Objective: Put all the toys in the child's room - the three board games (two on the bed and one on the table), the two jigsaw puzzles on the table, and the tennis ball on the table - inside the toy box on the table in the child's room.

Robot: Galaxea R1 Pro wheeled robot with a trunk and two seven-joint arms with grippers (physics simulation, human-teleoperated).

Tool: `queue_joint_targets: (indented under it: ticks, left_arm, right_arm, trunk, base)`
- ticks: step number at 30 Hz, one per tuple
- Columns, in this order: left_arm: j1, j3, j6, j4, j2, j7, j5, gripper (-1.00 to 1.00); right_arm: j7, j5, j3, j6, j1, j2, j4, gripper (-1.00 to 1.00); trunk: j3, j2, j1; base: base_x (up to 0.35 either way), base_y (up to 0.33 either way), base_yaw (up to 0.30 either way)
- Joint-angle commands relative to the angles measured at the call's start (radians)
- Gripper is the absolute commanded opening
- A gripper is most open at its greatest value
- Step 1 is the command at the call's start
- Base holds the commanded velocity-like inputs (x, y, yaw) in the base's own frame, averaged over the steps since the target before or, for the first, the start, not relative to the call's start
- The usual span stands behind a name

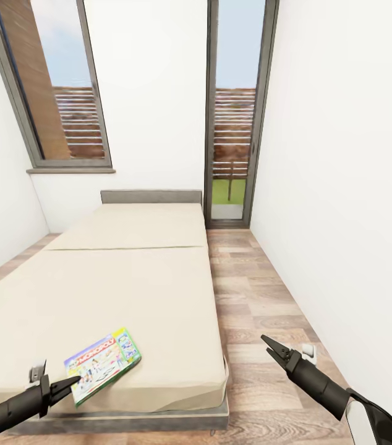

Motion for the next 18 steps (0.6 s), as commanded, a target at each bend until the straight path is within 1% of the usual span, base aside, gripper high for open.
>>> queue_joint_targets:
  ticks: [1, 2, 3, 9, 18]
  left_arm:
    - [-0.001, 0.002, 0.008, 0.000, 0.000, -0.009, -0.004, -1.00]
    - [-0.001, 0.002, 0.008, 0.000, 0.000, -0.015, -0.004, -1.00]
    - [-0.001, 0.002, 0.008, -0.001, 0.000, -0.038, -0.005, -1.00]
    - [-0.001, 0.002, 0.007, -0.005, 0.001, -0.079, -0.010, -1.00]
    - [-0.005, 0.002, 0.011, -0.010, 0.003, -0.096, -0.009, -1.00]
  right_arm:
    - [0.003, 0.000, -0.002, 0.005, -0.001, 0.001, 0.000, 1.00]
    - [0.003, 0.000, -0.002, 0.005, -0.001, 0.001, 0.000, 1.00]
    - [0.003, 0.000, -0.002, 0.005, -0.001, 0.000, 0.000, 1.00]
    - [0.003, 0.000, -0.002, 0.005, -0.001, 0.000, -0.001, 1.00]
    - [0.003, 0.000, -0.002, 0.005, -0.001, -0.001, -0.001, 1.00]
  trunk:
    - [0.002, 0.007, -0.004]
    - [0.005, 0.014, -0.008]
    - [0.008, 0.021, -0.012]
    - [0.027, 0.063, -0.035]
    - [0.055, 0.126, -0.069]
  base:
    - [0.000, 0.000, 0.000]
    - [0.000, 0.000, 0.000]
    - [0.000, 0.000, 0.000]
    - [0.000, 0.000, 0.000]
    - [0.000, 0.000, 0.000]
